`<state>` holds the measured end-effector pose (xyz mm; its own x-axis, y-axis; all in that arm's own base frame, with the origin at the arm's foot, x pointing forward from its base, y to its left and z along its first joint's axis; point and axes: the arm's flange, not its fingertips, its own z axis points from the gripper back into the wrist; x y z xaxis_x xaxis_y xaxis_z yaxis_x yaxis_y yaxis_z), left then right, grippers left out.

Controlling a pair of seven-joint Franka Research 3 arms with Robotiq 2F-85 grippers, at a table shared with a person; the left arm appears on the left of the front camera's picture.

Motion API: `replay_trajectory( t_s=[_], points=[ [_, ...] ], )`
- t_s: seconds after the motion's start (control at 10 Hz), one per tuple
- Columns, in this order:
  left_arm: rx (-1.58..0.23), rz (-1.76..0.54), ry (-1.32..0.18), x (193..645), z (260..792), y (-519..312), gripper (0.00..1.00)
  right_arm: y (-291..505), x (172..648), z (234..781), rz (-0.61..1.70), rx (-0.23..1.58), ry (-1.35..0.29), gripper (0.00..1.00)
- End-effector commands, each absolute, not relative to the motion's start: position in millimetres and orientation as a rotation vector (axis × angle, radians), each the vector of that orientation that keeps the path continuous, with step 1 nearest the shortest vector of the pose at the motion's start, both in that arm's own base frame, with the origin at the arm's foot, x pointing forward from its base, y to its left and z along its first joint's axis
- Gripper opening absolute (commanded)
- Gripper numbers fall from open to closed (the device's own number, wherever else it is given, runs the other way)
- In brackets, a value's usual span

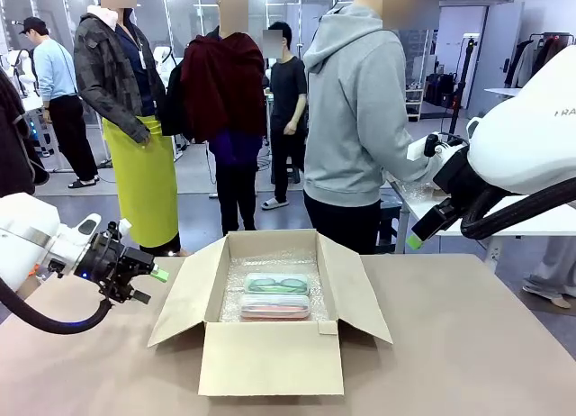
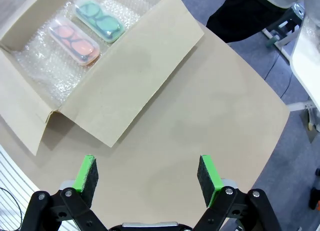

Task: Pack the glasses set securely to prepare it for shipping.
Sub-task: Position the Package Box on the left side of the table.

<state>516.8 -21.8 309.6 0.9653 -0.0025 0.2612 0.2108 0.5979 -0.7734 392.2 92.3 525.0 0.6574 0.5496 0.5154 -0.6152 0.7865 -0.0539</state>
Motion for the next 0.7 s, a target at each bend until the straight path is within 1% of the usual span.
replay_trajectory(
  t_s=[0.0, 0.2, 0.4, 0.6],
  points=[
    [-1.009, -0.149, -0.224, 525, 295, -20, 1.0, 94, 392, 525, 0.653, 0.126, -0.532, 1.0],
    [-1.088, -0.131, -0.18, 527, 278, -25, 1.0, 94, 392, 525, 0.653, 0.126, -0.532, 1.0],
    [-1.099, -0.112, -0.206, 527, 271, -32, 1.0, 94, 392, 525, 0.653, 0.126, -0.532, 1.0],
    [-1.118, -0.093, -0.196, 528, 265, -38, 1.0, 94, 392, 525, 0.653, 0.126, -0.532, 1.0]
  ],
)
